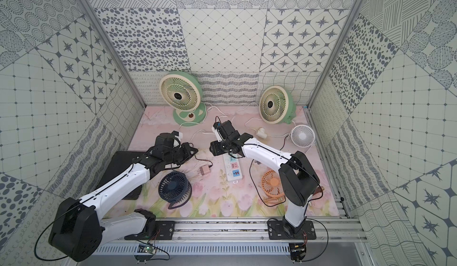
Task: Unplug the desk fan from the power strip
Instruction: Place the plug at the center of the board, then remove the plug from the socket.
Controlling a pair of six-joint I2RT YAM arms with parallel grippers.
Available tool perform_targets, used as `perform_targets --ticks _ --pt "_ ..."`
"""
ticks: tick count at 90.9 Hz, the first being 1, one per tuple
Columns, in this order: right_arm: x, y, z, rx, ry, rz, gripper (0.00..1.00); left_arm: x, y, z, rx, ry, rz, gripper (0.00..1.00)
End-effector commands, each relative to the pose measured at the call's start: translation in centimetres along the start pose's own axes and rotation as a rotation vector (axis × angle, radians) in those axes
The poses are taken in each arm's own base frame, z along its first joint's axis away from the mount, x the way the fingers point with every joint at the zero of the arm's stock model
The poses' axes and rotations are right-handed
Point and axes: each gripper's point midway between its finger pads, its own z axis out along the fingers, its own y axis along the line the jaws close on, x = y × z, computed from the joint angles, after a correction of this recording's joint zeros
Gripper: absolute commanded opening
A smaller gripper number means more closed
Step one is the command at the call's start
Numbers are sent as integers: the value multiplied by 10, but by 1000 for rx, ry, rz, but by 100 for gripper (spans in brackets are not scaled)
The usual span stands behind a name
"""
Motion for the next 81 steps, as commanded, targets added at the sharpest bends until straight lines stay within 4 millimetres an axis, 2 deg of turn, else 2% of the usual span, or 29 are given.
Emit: perform_targets --ticks 1,14,28,46,65,81 --pt "-4 -27 -11 139 -59 -2 54 8 -25 15 122 62 12 0" --pt "-5 -52 -23 261 -97 19 55 22 -29 34 136 122 13 0" --pt "0 -72 -18 319 -87 58 56 34 -30 55 141 180 7 0" --pt "0 -80 0 351 -65 69 57 49 -26 76 131 241 -1 0" --pt "0 -88 18 381 -43 70 56 59 -22 90 120 277 -9 0" --pt "5 -93 24 401 -29 72 50 63 -18 99 112 292 -17 0"
